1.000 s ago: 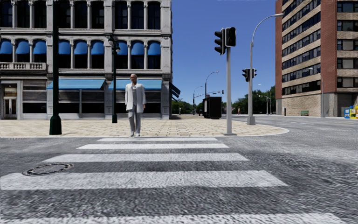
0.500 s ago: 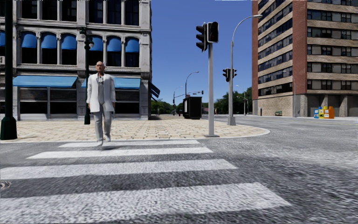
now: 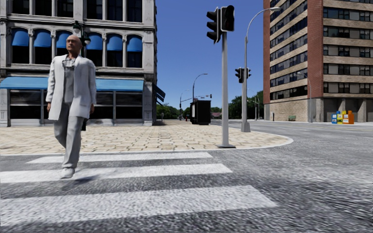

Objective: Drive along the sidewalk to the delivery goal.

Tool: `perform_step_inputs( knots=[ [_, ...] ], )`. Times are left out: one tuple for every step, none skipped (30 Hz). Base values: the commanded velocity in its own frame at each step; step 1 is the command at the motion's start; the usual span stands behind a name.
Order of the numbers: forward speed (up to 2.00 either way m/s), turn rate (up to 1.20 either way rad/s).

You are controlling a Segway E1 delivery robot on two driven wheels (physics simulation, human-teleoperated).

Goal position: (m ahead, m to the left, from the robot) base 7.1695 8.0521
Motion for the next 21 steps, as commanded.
perform_step_inputs(
  knots=[
    [2.0,0.0],
    [2.0,0.0],
    [2.0,0.0],
    [2.0,0.0],
    [2.0,0.0],
    [2.0,0.0],
    [2.0,0.0],
    [2.0,0.0],
    [2.0,0.07],
    [2.0,0.15],
    [2.0,0.15],
    [1.99,0.21],
    [1.92,0.26],
    [1.78,0.28],
    [1.78,0.28],
    [1.63,0.28],
    [1.55,0.28],
    [1.51,0.32],
    [1.48,0.35],
    [1.48,0.35],
    [1.48,0.35]
  ],
)
